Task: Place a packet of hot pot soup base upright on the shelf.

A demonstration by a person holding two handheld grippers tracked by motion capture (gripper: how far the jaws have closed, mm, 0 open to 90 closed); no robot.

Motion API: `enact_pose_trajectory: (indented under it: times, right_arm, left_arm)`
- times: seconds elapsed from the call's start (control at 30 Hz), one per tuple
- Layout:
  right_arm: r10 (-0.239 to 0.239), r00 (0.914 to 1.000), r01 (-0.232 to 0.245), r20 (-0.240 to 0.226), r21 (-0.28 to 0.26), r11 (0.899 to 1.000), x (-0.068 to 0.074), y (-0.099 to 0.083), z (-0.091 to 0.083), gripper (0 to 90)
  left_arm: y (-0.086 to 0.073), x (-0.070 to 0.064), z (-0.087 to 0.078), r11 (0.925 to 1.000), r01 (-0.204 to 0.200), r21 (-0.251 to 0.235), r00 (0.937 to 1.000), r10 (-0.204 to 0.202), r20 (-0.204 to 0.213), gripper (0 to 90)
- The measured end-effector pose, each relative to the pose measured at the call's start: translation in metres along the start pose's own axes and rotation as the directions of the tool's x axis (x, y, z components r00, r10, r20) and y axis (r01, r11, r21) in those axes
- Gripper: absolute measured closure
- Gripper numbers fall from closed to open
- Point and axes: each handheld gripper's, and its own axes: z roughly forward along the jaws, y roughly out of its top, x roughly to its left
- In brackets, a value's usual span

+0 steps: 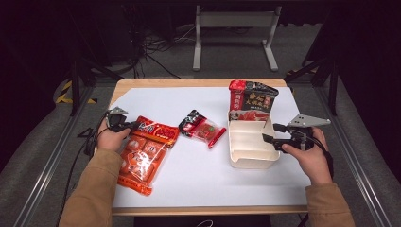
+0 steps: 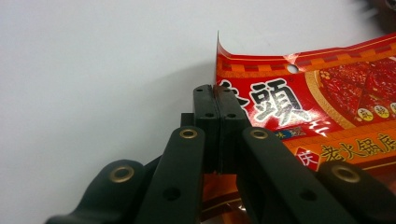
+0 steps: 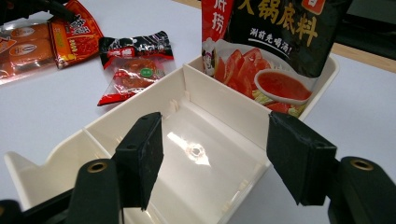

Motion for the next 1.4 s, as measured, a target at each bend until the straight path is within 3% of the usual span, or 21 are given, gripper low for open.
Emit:
enact_pose_trajectory:
  times: [0.43, 0.5, 0.6, 0.77, 0.87, 1.0, 1.17, 1.3, 1.37, 1.4]
  right_arm:
    - [-0.035, 0.9994, 0.035, -0.008, 0.001, 0.999, 0.003, 0.003, -0.002, 48.2]
    - [-0.037, 0.9992, 0.037, -0.01, -0.004, 0.999, 0.004, 0.004, -0.003, 49.0]
    - [-0.04, 0.9991, 0.04, -0.016, -0.008, 0.999, 0.005, 0.005, -0.004, 50.4]
    - [-0.043, 0.9988, 0.043, -0.025, -0.014, 0.999, 0.006, 0.008, -0.004, 53.2]
    - [-0.042, 0.9987, 0.042, -0.028, -0.014, 0.999, 0.008, 0.009, -0.005, 54.5]
    - [-0.037, 0.9988, 0.036, -0.033, -0.023, 0.999, 0.01, 0.011, -0.007, 57.5]
    - [-0.032, 0.9988, 0.031, -0.038, -0.031, 0.999, 0.012, 0.012, -0.009, 58.8]
    - [-0.031, 0.9993, 0.03, -0.021, -0.043, 0.999, 0.012, 0.013, -0.011, 59.8]
    - [-0.023, 0.9995, 0.022, -0.021, -0.05, 0.999, 0.012, 0.014, -0.012, 60.1]
    - [-0.025, 0.9995, 0.024, -0.017, -0.05, 0.998, 0.012, 0.014, -0.013, 60.3]
  left_arm:
    - [0.005, -0.004, -0.024, 0.9981, 0.019, -0.059, 0.9997, -0.018, 0.016, 90.0]
    - [0.006, -0.005, -0.03, 0.9956, 0.041, -0.085, 0.999, -0.04, 0.02, 90.0]
    - [0.008, -0.007, -0.038, 0.9932, 0.041, -0.109, 0.9989, -0.039, 0.026, 90.0]
    - [0.013, -0.012, -0.056, 0.9883, 0.036, -0.149, 0.9991, -0.032, 0.029, 90.0]
    - [0.019, -0.015, -0.07, 0.9842, 0.063, -0.165, 0.9975, -0.057, 0.041, 90.0]
    - [0.025, -0.023, -0.086, 0.9833, 0.042, -0.177, 0.9989, -0.037, 0.03, 90.0]
    - [0.029, -0.036, -0.113, 0.9662, 0.034, -0.255, 0.9985, -0.022, 0.049, 90.0]
    - [0.03, -0.05, -0.129, 0.9619, 0.008, -0.273, 0.9998, -0.003, 0.02, 90.0]
    - [0.03, -0.054, -0.137, 0.9588, 0.004, -0.284, 0.9997, 0.003, 0.024, 90.0]
    - [0.03, -0.057, -0.142, 0.9537, 0.003, -0.301, 0.9995, 0.007, 0.032, 90.0]
